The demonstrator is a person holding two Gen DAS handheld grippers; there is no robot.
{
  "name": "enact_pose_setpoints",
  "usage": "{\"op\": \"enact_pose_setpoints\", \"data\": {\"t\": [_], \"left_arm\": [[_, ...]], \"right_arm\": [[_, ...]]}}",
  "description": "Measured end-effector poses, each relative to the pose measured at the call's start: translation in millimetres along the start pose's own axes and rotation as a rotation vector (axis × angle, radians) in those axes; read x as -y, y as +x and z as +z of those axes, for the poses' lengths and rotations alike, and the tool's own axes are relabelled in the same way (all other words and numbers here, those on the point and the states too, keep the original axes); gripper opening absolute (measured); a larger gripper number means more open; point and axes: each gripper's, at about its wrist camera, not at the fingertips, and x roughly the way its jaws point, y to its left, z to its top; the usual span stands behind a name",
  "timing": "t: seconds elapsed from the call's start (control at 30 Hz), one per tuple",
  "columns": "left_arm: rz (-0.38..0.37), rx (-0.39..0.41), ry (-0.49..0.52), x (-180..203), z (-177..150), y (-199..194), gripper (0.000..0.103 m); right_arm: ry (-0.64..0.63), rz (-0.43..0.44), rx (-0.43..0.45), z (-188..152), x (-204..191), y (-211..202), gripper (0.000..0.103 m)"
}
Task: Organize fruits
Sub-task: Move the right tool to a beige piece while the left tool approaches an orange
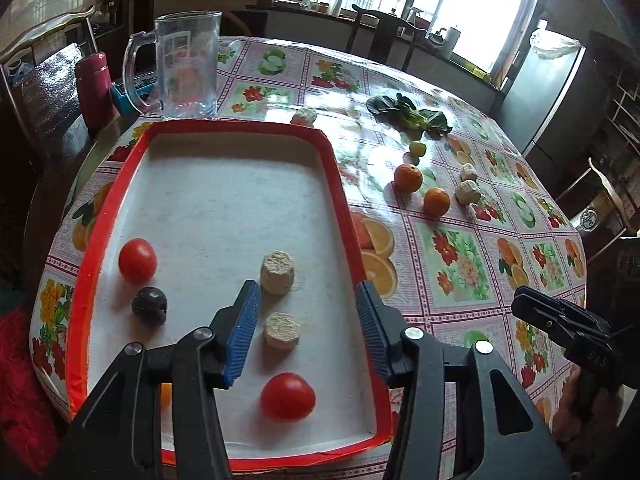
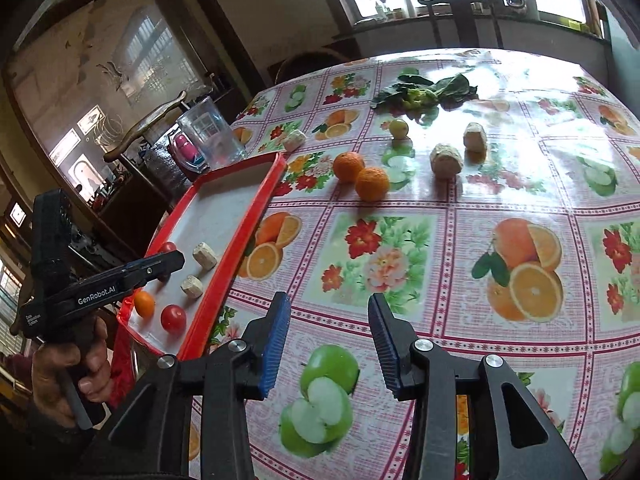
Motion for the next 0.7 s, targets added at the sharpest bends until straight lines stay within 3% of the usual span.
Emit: {"op": "enact_pose_setpoints", "data": {"t": [0.37, 0.7], "left_arm": [[-0.036, -0.030, 0.091, 48.3, 4.3, 15.1, 0.050], [-0.077, -0.068, 0.132, 81.2, 13.8, 42.2, 0.050]], "right_arm": [[0.028, -0.045, 0.005, -0.7, 32.9, -4.6, 0.043], [0.033, -0.101, -0.012, 22.2, 64.1, 13.9, 0.043]]}}
